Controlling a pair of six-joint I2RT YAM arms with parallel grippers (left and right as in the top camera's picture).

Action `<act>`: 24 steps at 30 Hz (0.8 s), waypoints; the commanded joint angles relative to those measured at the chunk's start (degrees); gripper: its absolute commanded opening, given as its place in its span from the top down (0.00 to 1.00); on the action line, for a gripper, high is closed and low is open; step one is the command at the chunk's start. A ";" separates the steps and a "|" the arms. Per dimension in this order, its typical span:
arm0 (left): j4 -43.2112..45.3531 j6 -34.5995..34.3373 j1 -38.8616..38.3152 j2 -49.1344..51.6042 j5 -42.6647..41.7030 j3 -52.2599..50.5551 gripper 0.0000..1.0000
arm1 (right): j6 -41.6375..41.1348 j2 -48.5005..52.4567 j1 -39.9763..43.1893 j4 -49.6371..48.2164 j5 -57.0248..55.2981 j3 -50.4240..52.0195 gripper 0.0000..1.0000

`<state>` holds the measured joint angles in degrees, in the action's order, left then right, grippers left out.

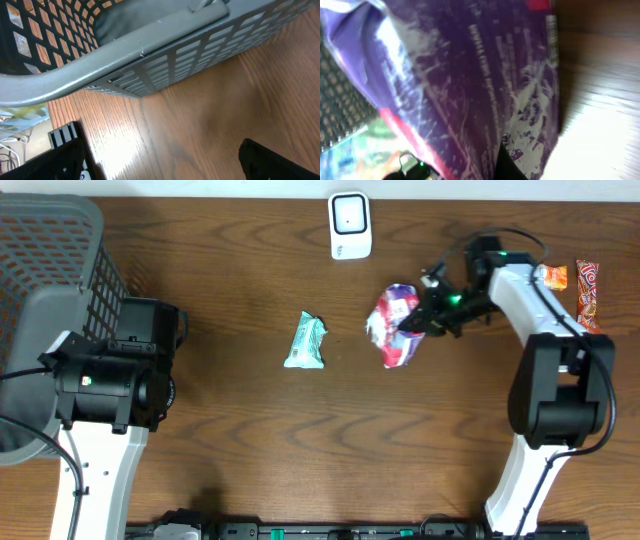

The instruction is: Scan the item barcode

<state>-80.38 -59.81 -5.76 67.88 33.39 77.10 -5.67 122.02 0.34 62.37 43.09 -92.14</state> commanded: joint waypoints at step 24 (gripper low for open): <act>-0.15 -0.26 0.24 0.22 1.38 -0.28 0.02 | -1.40 -4.70 4.26 4.94 -21.03 -0.96 0.12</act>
<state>-80.38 -59.81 -5.76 67.88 33.39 77.10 -7.11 118.98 5.39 67.72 21.06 -92.84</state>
